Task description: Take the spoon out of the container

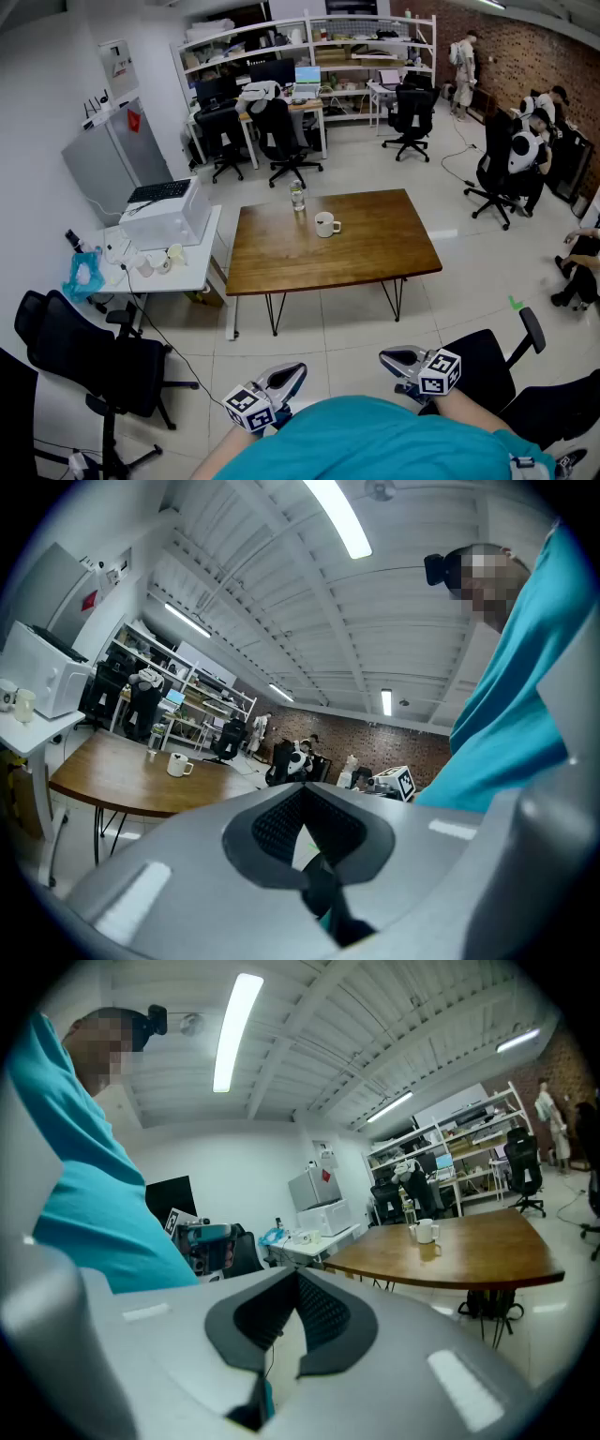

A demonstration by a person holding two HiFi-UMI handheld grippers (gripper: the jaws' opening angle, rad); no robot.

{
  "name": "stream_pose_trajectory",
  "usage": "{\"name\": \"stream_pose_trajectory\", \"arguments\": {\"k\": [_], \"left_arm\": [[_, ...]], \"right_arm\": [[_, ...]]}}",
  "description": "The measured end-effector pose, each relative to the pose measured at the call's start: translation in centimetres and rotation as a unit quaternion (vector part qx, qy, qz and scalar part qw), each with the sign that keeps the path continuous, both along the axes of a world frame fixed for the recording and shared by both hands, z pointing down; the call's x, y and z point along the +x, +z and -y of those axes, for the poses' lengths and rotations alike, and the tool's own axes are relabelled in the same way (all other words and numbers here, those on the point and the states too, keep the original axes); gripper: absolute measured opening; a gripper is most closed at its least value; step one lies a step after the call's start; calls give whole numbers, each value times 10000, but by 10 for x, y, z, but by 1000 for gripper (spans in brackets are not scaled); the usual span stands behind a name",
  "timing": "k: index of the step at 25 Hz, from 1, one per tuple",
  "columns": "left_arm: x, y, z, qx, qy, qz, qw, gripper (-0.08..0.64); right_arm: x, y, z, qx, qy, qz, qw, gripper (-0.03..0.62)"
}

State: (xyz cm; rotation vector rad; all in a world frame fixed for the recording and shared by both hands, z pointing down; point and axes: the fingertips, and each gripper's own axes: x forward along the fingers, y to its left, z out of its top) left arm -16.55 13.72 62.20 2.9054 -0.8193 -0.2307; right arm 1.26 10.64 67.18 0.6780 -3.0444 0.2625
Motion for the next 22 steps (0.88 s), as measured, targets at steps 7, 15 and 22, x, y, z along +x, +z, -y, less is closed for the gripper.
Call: {"name": "stream_pose_trajectory", "arguments": {"k": [7,15,22], "left_arm": [[53,-7,11,-49,-109,-75,9999,2],[66,-1,45,-126,-185,-34,9997,2],[-12,19,132,-55,-119,-194,9997,2]], "right_arm": [[54,-5,13,-11,34,228,9997,2],[60,-1,45,264,-152,-123,9995,2],[-14,20,125,198,-45,-333,9992,2]]}}
